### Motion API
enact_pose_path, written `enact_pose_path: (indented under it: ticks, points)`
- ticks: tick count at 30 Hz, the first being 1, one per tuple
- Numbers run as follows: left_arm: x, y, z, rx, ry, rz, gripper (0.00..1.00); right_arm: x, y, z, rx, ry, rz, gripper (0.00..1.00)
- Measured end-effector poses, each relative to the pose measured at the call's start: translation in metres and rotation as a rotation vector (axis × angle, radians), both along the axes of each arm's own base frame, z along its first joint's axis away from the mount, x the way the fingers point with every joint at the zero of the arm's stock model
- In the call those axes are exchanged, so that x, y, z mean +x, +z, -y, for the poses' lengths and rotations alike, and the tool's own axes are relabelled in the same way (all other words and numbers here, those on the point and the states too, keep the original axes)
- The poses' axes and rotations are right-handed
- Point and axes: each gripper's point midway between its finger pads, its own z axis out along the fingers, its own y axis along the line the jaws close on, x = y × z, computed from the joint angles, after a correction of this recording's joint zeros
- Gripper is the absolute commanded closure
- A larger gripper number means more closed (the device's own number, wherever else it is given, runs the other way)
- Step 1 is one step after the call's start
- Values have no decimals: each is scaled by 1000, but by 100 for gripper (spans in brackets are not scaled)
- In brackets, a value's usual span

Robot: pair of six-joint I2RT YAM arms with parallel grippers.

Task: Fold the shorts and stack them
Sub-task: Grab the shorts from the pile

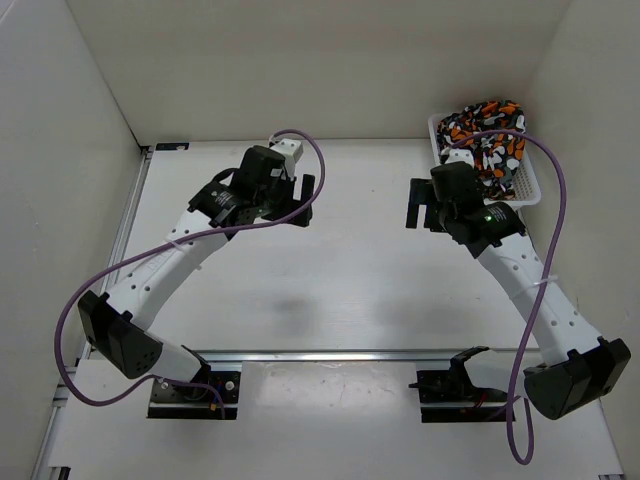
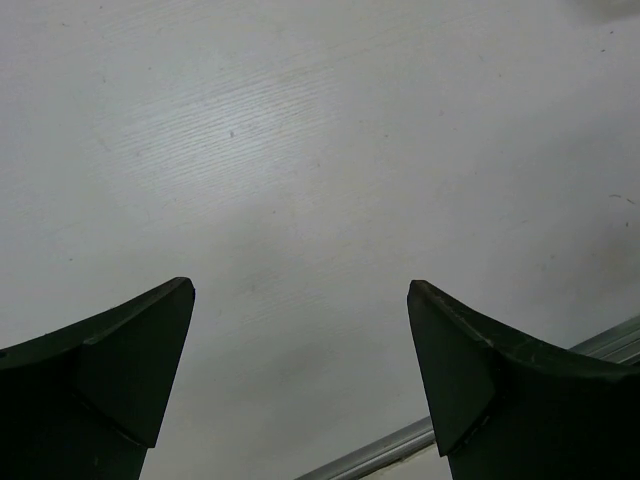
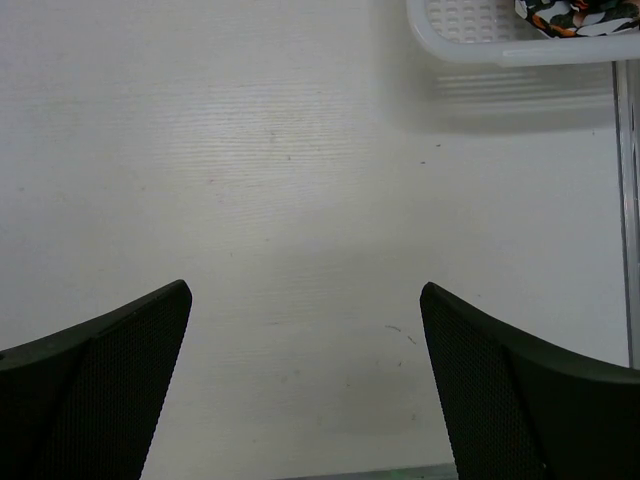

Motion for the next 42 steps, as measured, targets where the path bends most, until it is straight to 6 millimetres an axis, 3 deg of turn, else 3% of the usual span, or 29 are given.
enact_pose_path:
  ticks: [10, 14, 18, 24, 28, 32, 35, 39, 42]
  points:
    - [-1, -13, -6, 23, 30, -21, 1, 3, 0, 9, -26, -35, 6, 0]
    - [-4, -17, -8, 25, 40, -34, 1, 17, 4, 18, -31, -70, -1, 0]
    - [-12, -13, -17, 17, 65, -28, 1, 56, 9, 52, 19, -164, -25, 0]
    - [-17, 1, -23, -23, 113, -8, 1, 130, 8, 119, 108, -339, -21, 0]
    - [-12, -18, -22, 15, 135, -58, 1, 180, -13, 141, 180, -369, -42, 0]
    - [-6, -47, -22, 84, 152, -121, 1, 248, -57, 160, 209, -389, -59, 0]
    - [-3, -59, -24, 123, 165, -145, 1, 277, -92, 171, 216, -433, -80, 3]
    - [3, -64, -22, 148, 171, -158, 1, 294, -124, 190, 236, -517, -89, 10]
    - [9, -70, -19, 170, 168, -171, 1, 303, -140, 208, 254, -571, -76, 45]
